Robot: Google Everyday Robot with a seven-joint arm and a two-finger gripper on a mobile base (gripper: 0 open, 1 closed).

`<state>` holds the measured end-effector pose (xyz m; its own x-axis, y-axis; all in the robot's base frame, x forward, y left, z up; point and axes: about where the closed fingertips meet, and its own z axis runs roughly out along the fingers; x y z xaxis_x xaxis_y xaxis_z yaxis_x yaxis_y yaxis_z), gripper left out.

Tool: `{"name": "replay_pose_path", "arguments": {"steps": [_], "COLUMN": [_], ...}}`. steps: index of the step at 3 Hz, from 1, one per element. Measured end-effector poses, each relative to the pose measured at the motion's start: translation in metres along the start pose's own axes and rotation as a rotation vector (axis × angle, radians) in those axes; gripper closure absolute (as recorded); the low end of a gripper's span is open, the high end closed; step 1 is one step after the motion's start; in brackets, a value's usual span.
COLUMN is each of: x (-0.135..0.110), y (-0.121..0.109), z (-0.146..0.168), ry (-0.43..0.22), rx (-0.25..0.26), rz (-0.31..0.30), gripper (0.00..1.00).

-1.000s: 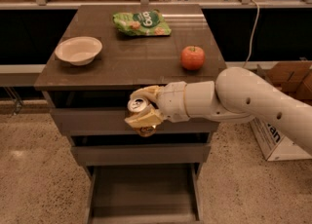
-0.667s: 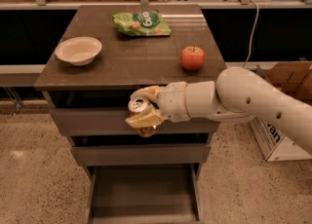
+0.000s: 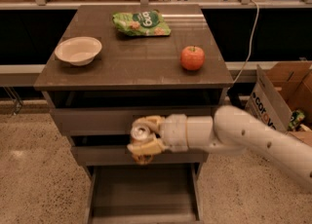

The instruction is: Place orange can into bottom drawer

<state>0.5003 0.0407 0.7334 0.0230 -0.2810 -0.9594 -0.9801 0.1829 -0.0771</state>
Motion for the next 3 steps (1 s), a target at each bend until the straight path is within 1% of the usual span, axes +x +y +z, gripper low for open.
{"name": "replay_pose_path", "arguments": {"steps": [1, 2, 3], "x": [0.074, 0.153, 0.161], "y": [0.027, 0.056, 0.063], "z": [-0.003, 0.018, 0.027], "ry": [-0.097, -0.186, -0.212], "rx": [0.020, 0.042, 0.028], "rz": [0.080, 0.172, 0.210], "gripper": [1.00, 1.00, 1.00]}}
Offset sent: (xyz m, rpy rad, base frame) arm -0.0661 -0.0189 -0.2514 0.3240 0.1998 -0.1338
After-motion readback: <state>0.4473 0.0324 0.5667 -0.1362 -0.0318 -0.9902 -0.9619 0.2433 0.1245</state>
